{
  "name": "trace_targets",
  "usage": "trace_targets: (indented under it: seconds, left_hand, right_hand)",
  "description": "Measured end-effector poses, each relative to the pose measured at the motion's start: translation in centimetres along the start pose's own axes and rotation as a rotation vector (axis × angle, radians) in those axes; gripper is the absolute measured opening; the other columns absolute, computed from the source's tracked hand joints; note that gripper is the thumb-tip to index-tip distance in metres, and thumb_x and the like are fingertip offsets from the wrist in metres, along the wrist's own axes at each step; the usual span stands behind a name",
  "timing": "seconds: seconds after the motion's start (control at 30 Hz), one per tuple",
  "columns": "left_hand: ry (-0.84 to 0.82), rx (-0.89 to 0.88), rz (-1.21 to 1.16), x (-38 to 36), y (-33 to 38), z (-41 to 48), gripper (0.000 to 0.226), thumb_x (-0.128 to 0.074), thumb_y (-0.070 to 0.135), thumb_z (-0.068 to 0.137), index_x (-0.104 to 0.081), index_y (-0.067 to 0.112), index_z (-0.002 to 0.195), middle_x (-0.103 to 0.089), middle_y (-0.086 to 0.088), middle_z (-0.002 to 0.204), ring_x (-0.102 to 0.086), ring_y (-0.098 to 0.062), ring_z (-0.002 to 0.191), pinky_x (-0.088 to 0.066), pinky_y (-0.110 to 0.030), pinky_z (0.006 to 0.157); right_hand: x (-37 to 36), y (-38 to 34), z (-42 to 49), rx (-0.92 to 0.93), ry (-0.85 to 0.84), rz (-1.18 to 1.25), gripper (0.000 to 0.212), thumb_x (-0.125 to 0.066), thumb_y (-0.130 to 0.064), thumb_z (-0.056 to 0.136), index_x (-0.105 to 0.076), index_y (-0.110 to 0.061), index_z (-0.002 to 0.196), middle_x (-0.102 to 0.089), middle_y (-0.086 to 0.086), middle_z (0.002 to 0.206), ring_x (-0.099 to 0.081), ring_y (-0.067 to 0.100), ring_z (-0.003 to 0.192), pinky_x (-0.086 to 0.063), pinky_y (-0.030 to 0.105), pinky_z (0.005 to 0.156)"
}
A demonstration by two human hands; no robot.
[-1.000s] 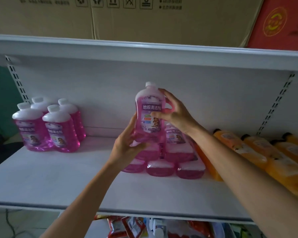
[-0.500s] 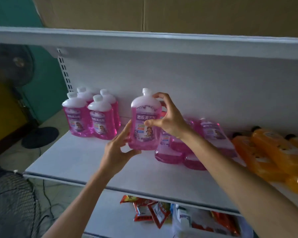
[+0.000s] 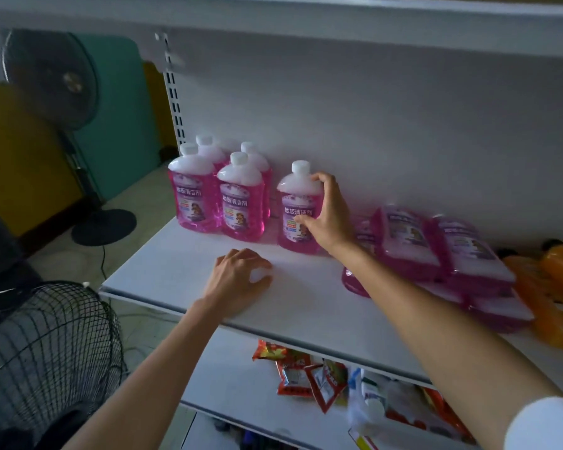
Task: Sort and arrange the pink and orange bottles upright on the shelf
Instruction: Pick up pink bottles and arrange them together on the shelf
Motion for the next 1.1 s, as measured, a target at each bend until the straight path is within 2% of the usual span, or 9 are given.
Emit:
trace_targets:
  seconds: [0.1, 0.17, 0.27, 0.43, 0.6, 0.73, 0.87, 1.03, 1.1]
  left_hand:
    - [0.027, -0.002, 0.013, 0.0, -0.3, 0.1, 0.042, -0.045, 0.044, 0.075, -0.068, 0.029, 0.106, -0.061, 0.005, 0.115, -0.051, -0.019, 0.104, -0.03, -0.031, 0.088]
    - [0.035, -0.006, 0.011, -0.1, -0.5, 0.3, 0.041, -0.046, 0.044, 0.074, -0.068, 0.03, 0.105, -0.061, 0.006, 0.114, -0.05, -0.019, 0.104, -0.028, -0.03, 0.085]
    - [0.038, 0.0, 0.007, -0.2, -0.7, 0.5, 0.04, -0.046, 0.044, 0.074, -0.068, 0.031, 0.105, -0.061, 0.007, 0.113, -0.05, -0.017, 0.103, -0.026, -0.029, 0.083]
    - [0.033, -0.006, 0.009, -0.2, -0.6, 0.5, 0.043, -0.042, 0.047, 0.074, -0.067, 0.032, 0.106, -0.059, 0.01, 0.112, -0.048, -0.015, 0.105, -0.025, -0.029, 0.085]
    - [0.038, -0.016, 0.009, -0.1, -0.7, 0.4, 0.042, -0.044, 0.045, 0.074, -0.067, 0.031, 0.106, -0.06, 0.009, 0.111, -0.049, -0.016, 0.106, -0.026, -0.03, 0.085]
    - [0.021, 0.037, -0.027, -0.2, -0.9, 0.4, 0.036, -0.051, 0.044, 0.077, -0.068, 0.031, 0.106, -0.06, 0.009, 0.112, -0.049, -0.016, 0.105, -0.027, -0.029, 0.084]
    - [-0.066, 0.104, 0.033, -0.3, 0.7, 2.1, 0.026, -0.061, 0.032, 0.084, -0.066, 0.029, 0.109, -0.059, 0.006, 0.121, -0.05, -0.018, 0.112, -0.035, -0.032, 0.094]
    - [-0.007, -0.027, -0.13, -0.6, 7.2, 3.9, 0.024, -0.061, 0.026, 0.085, -0.068, 0.018, 0.107, -0.064, -0.002, 0.118, -0.058, -0.021, 0.107, -0.044, -0.035, 0.094]
    - [0.027, -0.091, -0.2, -0.9, 10.4, 4.5, 0.032, -0.057, 0.036, 0.084, -0.068, 0.016, 0.106, -0.066, -0.004, 0.113, -0.06, -0.023, 0.104, -0.047, -0.037, 0.09]
  right_hand:
    - [-0.9, 0.7, 1.1, -0.04, -0.036, -0.109, 0.072, -0.079, -0.008, 0.069, -0.04, -0.009, 0.129, -0.05, 0.006, 0.129, -0.046, 0.025, 0.11, -0.035, 0.025, 0.079]
    - [-1.6, 0.8, 1.8, -0.031, -0.031, -0.123, 0.071, -0.077, -0.004, 0.069, -0.04, -0.007, 0.13, -0.048, 0.009, 0.132, -0.047, 0.029, 0.114, -0.034, 0.025, 0.084]
    - [-2.6, 1.0, 2.6, -0.032, -0.016, -0.139, 0.072, -0.072, 0.003, 0.069, -0.039, -0.004, 0.132, -0.045, 0.013, 0.135, -0.046, 0.033, 0.117, -0.036, 0.031, 0.093]
    - [-3.5, 1.0, 3.5, -0.047, -0.044, -0.193, 0.073, -0.067, 0.006, 0.072, -0.035, -0.009, 0.135, -0.038, 0.012, 0.136, -0.041, 0.031, 0.119, -0.044, 0.044, 0.091]
    - [-3.4, 0.9, 3.4, -0.137, -0.036, -0.318, 0.075, -0.072, -0.008, 0.075, -0.032, -0.02, 0.137, -0.034, 0.009, 0.135, -0.036, 0.028, 0.123, -0.048, 0.044, 0.079]
    - [-3.0, 1.4, 3.9, -0.213, -0.192, -0.324, 0.064, -0.064, -0.033, 0.086, -0.027, -0.029, 0.137, -0.049, 0.013, 0.125, -0.051, 0.033, 0.112, -0.045, 0.04, 0.082]
    - [0.2, 0.9, 5.3, -0.266, -0.316, -0.247, 0.053, -0.046, -0.049, 0.093, -0.031, -0.028, 0.14, -0.052, 0.014, 0.134, -0.05, 0.033, 0.12, -0.043, 0.036, 0.094]
    - [7.9, 2.8, 5.3, -0.292, -0.219, -0.267, 0.055, -0.045, -0.048, 0.094, -0.036, -0.023, 0.141, -0.053, 0.012, 0.135, -0.048, 0.029, 0.125, -0.039, 0.032, 0.1]
    - [10.8, 4.7, 4.5, -0.324, -0.214, -0.284, 0.055, -0.047, -0.048, 0.093, -0.037, -0.021, 0.141, -0.052, 0.012, 0.136, -0.048, 0.028, 0.125, -0.039, 0.03, 0.099]
Point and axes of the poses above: each hand's wrist, its own z-axis towards the middle knuckle, its own x-axis out of the back of the hand, y = z × x, the point moved 8 cm from there along z, towards the middle knuckle
